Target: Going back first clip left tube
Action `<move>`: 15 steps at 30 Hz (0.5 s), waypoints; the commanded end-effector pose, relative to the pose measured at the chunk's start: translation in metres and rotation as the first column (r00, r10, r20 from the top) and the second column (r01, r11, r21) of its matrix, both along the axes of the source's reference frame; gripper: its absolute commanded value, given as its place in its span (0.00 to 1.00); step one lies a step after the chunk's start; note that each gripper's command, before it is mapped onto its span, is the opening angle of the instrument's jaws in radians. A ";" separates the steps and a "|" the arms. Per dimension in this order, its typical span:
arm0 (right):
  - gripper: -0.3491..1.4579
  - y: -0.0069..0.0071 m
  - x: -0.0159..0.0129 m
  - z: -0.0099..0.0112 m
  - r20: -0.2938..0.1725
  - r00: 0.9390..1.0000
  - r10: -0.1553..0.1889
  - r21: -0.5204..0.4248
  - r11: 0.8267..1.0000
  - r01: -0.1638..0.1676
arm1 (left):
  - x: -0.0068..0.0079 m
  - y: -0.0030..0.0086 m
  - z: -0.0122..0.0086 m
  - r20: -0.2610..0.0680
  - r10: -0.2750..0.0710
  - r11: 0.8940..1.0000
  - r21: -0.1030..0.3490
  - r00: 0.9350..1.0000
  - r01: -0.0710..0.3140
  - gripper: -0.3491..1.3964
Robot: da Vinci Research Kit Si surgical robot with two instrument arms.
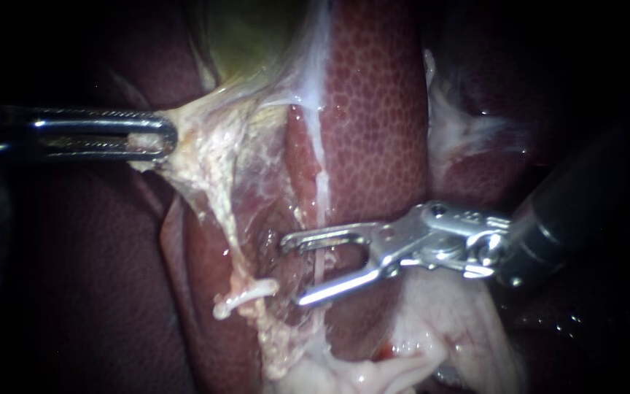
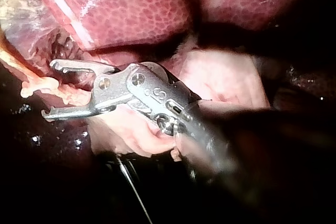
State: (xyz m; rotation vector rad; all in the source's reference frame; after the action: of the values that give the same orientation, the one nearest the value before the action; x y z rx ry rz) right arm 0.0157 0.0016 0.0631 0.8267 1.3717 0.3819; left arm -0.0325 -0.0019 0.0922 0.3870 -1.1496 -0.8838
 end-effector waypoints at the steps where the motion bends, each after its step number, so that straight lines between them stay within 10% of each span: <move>1: 0.52 0.0004 -0.0006 -0.0004 0.001 1.000 0.004 -0.005 1.000 -0.004 | 0.0000 0.0000 0.0000 -0.001 -0.001 1.000 0.000 1.000 0.001 0.00; 15: 0.52 0.0040 -0.0064 -0.0052 0.005 1.000 0.016 -0.076 0.997 -0.015 | -0.0004 -0.0001 0.0002 -0.003 -0.003 1.000 -0.001 1.000 0.003 0.00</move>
State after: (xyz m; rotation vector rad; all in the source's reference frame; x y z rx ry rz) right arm 0.0092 0.0057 0.0577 0.7510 1.3810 0.3403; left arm -0.0329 -0.0020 0.0924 0.3837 -1.1492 -0.8853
